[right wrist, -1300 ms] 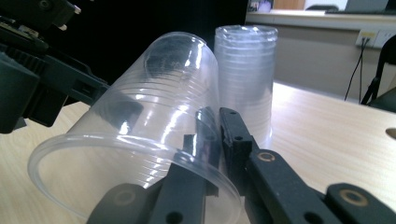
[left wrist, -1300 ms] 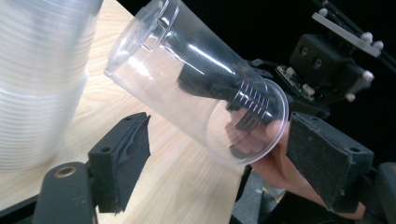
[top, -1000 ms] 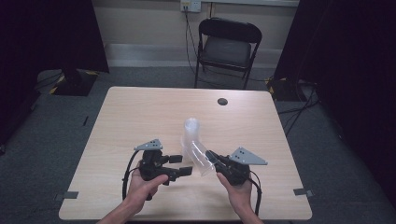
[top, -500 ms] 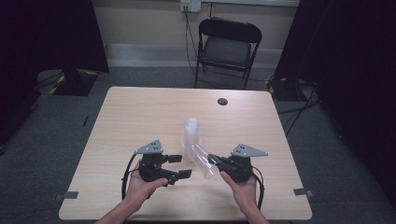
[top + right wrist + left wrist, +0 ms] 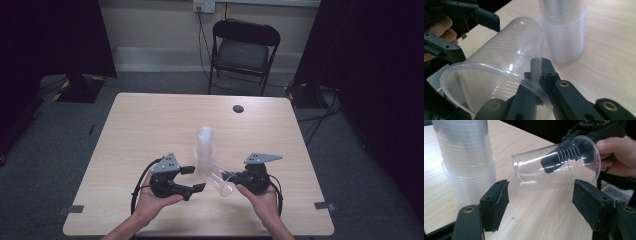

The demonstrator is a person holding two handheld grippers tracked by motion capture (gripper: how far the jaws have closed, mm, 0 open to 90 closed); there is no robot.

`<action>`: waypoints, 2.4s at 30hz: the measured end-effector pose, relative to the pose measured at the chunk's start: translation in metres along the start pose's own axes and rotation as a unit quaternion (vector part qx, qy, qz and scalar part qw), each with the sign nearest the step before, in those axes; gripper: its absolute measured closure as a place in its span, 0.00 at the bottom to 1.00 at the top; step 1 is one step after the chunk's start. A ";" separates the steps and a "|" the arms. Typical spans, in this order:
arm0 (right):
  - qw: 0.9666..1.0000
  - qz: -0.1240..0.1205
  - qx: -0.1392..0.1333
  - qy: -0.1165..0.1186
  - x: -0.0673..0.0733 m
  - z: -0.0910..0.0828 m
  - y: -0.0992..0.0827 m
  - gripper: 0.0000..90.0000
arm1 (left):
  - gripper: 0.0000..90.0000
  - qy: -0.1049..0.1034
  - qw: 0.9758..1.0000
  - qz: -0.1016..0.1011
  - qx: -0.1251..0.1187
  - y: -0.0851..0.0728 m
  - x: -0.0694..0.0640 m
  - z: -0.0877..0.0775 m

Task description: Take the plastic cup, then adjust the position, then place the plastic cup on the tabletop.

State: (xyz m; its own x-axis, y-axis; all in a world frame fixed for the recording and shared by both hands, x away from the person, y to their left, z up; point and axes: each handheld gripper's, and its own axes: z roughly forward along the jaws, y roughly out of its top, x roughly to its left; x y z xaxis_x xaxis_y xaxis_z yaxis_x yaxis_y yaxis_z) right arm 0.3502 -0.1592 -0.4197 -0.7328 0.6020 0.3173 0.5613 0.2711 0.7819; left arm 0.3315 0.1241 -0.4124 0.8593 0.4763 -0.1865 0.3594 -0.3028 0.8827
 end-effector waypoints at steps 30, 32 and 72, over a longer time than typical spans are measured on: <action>0.988 0.019 0.119 0.092 -0.003 0.014 0.003 1.00 | 0.19 0.026 0.979 0.180 0.088 -0.012 -0.026 0.024; 0.987 0.022 0.124 0.097 -0.004 0.016 0.003 1.00 | 0.18 0.027 0.977 0.192 0.089 -0.012 -0.029 0.025; 0.966 0.096 0.201 0.129 0.001 0.060 -0.003 0.99 | 0.27 0.031 0.956 0.272 0.106 -0.021 -0.056 0.048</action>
State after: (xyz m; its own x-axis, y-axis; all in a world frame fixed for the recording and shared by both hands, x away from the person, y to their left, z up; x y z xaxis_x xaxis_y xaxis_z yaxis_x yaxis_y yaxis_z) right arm 0.3706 -0.1139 -0.4542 -0.6429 0.4774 0.5990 0.7623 0.4750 0.4397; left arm 0.2932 0.0639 -0.4417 0.9189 0.2480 0.3067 -0.0625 -0.6763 0.7339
